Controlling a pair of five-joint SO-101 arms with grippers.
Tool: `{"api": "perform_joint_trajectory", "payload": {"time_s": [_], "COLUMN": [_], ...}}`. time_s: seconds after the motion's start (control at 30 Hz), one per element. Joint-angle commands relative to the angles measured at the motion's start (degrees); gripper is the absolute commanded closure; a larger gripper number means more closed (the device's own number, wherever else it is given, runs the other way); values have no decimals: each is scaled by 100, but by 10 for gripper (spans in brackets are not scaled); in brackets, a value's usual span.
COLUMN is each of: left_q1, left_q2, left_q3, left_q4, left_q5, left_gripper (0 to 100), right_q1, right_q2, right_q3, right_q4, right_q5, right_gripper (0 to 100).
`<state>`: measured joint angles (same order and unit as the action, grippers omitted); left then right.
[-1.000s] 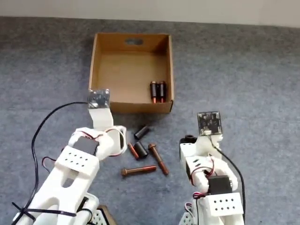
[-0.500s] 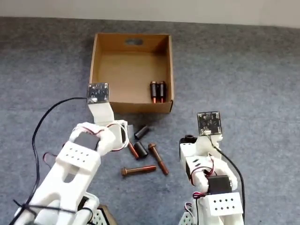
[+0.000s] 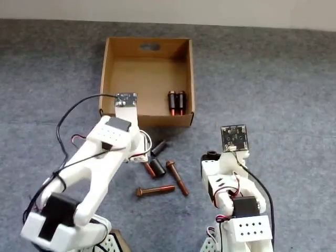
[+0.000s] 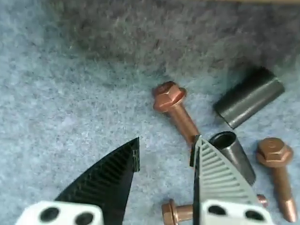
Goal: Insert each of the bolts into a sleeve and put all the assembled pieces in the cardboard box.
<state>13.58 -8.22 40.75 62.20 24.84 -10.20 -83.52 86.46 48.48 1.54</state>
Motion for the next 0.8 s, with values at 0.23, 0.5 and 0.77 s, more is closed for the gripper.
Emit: {"api": "perform_joint_trajectory", "payload": {"time_s": [0.23, 0.5, 0.77], "left_q1": [48, 22, 22], "left_q2": [365, 374, 382], "left_q3": [-224, -180, -22], "left_q4": [-923, -1064, -1081], "left_q5": [44, 35, 44], "left_gripper": [807, 811, 812], "right_q1": [-13, -13, -13], "right_q2": [-84, -84, -84], "right_q3": [-40, -40, -40], "right_q4": [-84, -84, -84], "right_q5": [-70, -70, -70], "right_gripper": [992, 992, 992]}}
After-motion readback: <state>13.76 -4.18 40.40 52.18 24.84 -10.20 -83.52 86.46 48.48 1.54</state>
